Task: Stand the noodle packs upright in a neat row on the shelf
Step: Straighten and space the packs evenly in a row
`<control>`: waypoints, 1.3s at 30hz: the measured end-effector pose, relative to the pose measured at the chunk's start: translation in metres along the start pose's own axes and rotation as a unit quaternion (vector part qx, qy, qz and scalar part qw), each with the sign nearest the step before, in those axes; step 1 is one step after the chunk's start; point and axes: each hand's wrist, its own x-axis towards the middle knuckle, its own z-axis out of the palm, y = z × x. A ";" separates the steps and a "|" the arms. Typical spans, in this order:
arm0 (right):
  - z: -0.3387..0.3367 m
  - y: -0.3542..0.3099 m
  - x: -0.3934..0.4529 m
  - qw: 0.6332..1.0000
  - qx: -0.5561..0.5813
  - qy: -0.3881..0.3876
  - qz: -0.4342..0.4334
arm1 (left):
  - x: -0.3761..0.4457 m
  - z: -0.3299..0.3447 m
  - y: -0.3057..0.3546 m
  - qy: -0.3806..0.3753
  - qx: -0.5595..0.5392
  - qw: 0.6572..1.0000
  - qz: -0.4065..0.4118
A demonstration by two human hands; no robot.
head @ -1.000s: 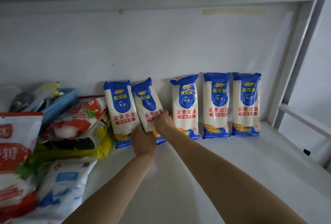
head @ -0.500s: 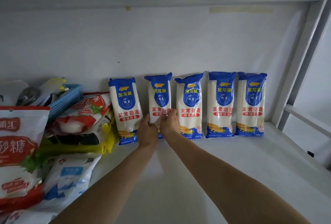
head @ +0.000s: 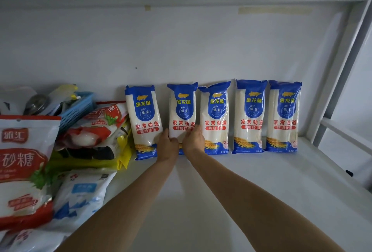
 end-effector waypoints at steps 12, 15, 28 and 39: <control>0.023 0.009 -0.039 0.972 -0.045 -0.037 -0.227 | -0.007 -0.050 -0.025 0.208 0.042 0.972 0.105; 0.039 -0.009 -0.039 0.974 -0.079 -0.110 -0.180 | 0.000 -0.052 -0.021 0.166 -0.039 0.982 0.079; 0.065 -0.007 -0.045 0.986 -0.023 -0.138 -0.088 | 0.021 -0.067 -0.023 0.059 -0.088 0.994 0.024; 0.047 -0.007 -0.047 0.987 -0.015 -0.114 -0.111 | 0.011 -0.058 -0.029 0.118 -0.035 0.991 0.058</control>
